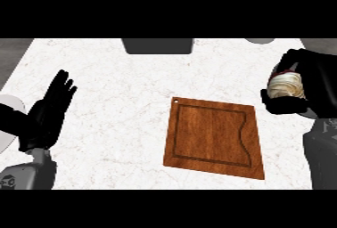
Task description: Pick the cupcake from the cutting board and place it in the pan
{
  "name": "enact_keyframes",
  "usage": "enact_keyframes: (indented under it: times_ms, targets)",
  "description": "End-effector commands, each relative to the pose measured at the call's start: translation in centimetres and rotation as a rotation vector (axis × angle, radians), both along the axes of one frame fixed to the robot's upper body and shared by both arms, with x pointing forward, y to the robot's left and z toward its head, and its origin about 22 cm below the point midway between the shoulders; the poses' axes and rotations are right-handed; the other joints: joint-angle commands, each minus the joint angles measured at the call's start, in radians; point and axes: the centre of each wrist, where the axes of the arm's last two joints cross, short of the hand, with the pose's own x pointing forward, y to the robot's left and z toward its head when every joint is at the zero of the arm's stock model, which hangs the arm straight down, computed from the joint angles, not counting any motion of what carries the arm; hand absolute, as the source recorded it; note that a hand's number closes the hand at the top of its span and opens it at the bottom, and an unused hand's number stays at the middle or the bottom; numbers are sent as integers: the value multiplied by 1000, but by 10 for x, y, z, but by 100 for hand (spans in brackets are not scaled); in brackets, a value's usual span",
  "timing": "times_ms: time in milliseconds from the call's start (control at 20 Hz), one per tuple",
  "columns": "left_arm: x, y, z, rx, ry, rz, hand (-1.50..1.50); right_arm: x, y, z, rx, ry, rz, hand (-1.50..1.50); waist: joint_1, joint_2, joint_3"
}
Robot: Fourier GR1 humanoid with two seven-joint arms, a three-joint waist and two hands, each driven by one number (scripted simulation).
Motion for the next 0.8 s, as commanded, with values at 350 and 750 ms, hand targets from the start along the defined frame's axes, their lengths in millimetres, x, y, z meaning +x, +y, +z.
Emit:
enact_keyframes:
  times_ms: [350, 750]
  targets:
    - [-3, 4, 10, -8, -11, -11, 0, 30, -135, -13, 112, -81, -131, 150, 13, 4, 2]
    - [1, -9, -9, 4, -23, -25, 0, 43, -211, -66, 153, -93, -155, 150, 27, 12, 3]
